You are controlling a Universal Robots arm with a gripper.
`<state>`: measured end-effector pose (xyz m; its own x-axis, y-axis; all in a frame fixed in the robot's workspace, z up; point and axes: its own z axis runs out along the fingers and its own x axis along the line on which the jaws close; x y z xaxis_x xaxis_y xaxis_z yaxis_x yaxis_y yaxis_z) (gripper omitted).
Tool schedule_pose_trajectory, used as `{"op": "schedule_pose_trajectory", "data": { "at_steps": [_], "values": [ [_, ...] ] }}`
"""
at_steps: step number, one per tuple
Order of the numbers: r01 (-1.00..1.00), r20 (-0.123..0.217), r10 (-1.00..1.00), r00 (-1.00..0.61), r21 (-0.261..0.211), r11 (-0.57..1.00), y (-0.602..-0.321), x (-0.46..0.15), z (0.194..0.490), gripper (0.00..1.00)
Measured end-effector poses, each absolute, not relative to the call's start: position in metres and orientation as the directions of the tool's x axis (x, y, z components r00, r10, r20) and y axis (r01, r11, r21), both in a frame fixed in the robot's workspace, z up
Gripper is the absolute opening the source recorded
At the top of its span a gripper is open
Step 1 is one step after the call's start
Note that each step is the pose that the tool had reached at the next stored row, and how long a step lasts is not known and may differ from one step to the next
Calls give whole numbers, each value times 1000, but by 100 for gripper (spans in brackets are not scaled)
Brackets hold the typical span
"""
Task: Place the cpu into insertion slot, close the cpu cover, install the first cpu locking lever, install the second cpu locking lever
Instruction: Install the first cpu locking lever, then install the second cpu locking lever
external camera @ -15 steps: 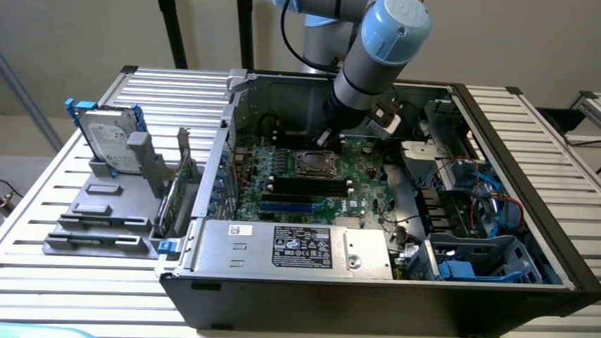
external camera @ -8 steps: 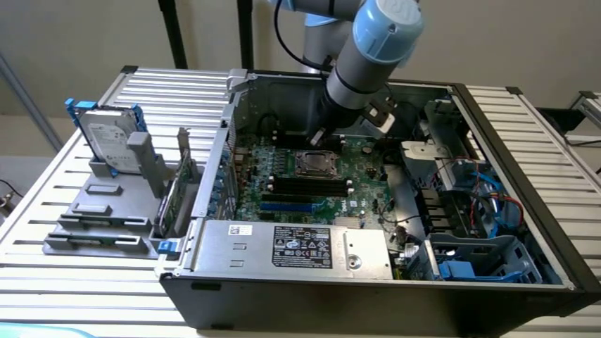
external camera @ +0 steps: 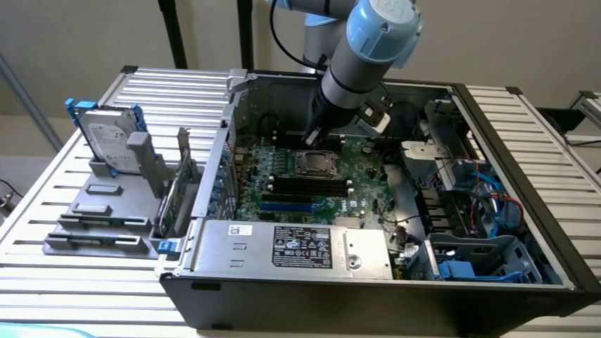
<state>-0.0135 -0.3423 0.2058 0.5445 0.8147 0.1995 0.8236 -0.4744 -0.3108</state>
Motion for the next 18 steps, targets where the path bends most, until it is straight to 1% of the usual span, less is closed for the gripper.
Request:
{"op": "schedule_pose_trajectory", "data": {
  "at_steps": [18],
  "values": [
    [824, 214, 811, 544, -319, -469, -342, -13, 206, 11]
  ]
}}
